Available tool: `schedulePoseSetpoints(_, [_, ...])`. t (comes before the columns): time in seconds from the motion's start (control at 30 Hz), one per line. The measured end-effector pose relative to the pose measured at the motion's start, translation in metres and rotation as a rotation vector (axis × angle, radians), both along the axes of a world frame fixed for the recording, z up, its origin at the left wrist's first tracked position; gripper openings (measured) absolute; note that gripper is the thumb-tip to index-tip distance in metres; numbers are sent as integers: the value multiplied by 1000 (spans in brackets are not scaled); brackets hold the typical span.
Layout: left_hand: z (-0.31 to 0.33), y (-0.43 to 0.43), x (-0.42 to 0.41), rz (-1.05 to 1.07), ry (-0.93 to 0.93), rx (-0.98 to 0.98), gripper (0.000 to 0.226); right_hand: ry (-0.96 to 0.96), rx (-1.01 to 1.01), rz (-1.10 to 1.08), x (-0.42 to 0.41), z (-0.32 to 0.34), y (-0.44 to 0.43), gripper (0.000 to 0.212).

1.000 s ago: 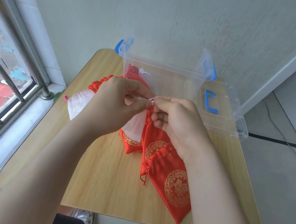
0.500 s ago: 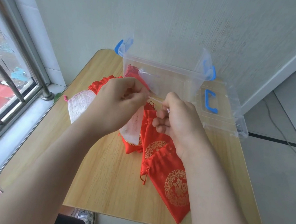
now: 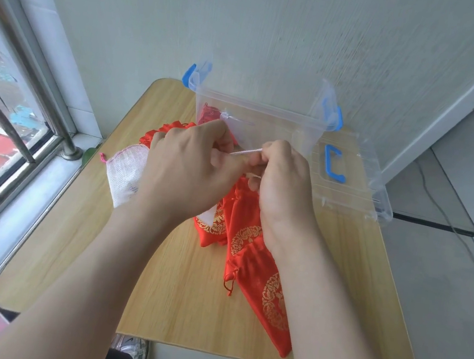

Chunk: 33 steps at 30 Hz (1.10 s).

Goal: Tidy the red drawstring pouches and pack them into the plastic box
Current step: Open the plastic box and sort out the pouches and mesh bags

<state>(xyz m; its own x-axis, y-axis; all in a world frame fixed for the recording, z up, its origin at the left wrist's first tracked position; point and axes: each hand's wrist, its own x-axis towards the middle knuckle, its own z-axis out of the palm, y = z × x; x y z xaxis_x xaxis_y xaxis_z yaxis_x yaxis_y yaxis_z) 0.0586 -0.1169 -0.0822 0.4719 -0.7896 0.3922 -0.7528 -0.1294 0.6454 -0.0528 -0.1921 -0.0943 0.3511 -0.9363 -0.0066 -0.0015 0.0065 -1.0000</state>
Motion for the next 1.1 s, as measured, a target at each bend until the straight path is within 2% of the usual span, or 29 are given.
schedulePoseSetpoints(0.1, [-6, -1, 5, -55, 34, -38, 28, -77, 52, -45, 0, -3, -1, 20])
schedulePoseSetpoints(0.2, [-12, -2, 15, -170, 148, -55, 10, -130, 95, -23, -7, -1, -7, 10])
schedulePoseSetpoints(0.23, [-14, -1, 18, -199, 179, -53, 11, -107, 109, 14, -9, 0, -7, 5])
schedulePoseSetpoints(0.37, [-19, -2, 22, -197, 277, -84, 26, 140, -12, 151, -13, -3, -1, 38])
schedulePoseSetpoints(0.47, [-17, -2, 22, -131, 348, -150, 19, 150, -172, 196, -10, -5, 5, 28])
schedulePoseSetpoints(0.57, [-12, -2, 22, -44, 407, -212, 8, 112, -241, 86, -4, -4, 3, 25])
schedulePoseSetpoints(0.63, [-12, -3, 25, 65, 425, -218, 19, 114, -272, -26, 0, -3, -2, 28])
schedulePoseSetpoints(0.77, [-24, -4, 34, 274, 349, -73, 23, 49, -398, -215, 11, 10, -16, 20])
schedulePoseSetpoints(0.87, [-34, -5, 35, 236, 254, -4, 22, -6, -499, -370, 28, 21, -39, 20])
schedulePoseSetpoints(0.97, [-39, -7, 33, 221, 152, 136, 26, -50, -549, -509, 48, 31, -66, 10])
schedulePoseSetpoints(1.03, [-41, -7, 32, 223, 104, 197, 30, 16, -623, -578, 57, 37, -78, 9])
schedulePoseSetpoints(1.1, [-42, -8, 33, 209, 90, 221, 32, 162, -669, -584, 64, 37, -89, 3])
